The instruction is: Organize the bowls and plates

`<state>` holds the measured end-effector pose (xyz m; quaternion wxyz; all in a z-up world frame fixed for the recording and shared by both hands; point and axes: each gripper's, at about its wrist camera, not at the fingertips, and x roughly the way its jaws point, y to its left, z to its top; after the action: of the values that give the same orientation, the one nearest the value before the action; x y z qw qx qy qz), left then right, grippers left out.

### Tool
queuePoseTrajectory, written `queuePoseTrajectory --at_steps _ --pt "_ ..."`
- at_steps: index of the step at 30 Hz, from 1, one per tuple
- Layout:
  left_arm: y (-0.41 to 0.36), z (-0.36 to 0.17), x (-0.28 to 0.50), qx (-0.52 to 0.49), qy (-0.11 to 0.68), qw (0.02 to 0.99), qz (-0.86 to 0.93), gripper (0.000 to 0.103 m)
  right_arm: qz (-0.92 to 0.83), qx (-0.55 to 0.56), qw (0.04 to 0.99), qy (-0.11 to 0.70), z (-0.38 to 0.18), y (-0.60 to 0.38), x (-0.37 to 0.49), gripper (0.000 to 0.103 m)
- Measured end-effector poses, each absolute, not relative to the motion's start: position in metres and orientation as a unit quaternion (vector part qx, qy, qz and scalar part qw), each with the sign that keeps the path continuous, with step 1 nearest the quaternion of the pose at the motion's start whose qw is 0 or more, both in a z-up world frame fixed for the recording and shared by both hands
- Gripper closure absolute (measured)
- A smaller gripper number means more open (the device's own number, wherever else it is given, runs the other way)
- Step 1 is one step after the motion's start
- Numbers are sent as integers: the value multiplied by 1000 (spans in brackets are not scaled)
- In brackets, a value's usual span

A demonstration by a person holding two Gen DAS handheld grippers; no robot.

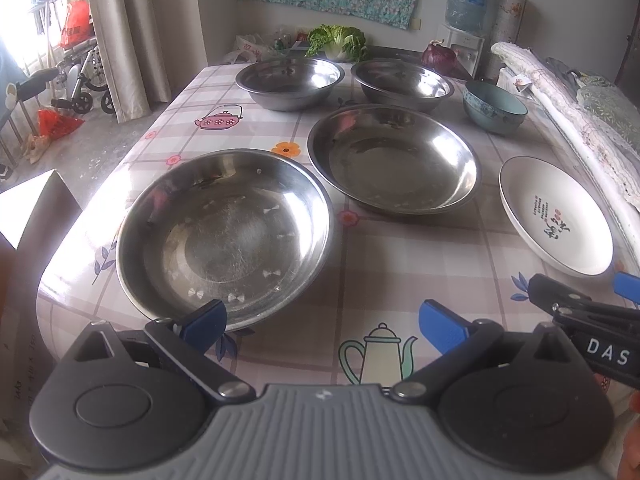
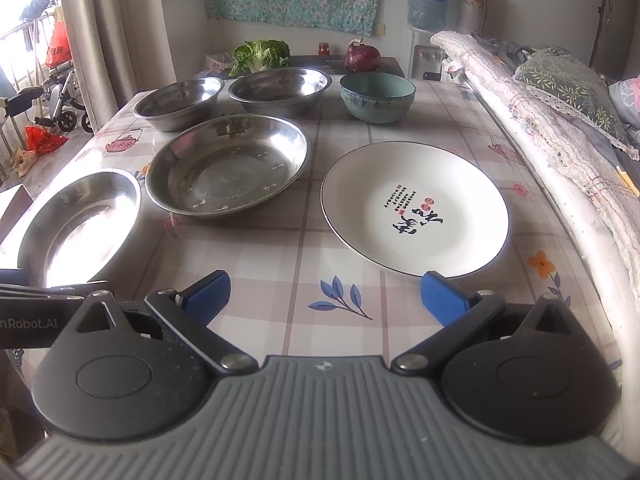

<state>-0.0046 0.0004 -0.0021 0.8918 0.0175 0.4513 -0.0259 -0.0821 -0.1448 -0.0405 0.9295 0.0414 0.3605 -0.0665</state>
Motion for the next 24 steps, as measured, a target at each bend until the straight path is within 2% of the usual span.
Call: queuePoseTrajectory --at_steps 24 --pt "4 -4 -6 15 453 891 -22 0 -57 47 928 364 -42 -143 -82 1"
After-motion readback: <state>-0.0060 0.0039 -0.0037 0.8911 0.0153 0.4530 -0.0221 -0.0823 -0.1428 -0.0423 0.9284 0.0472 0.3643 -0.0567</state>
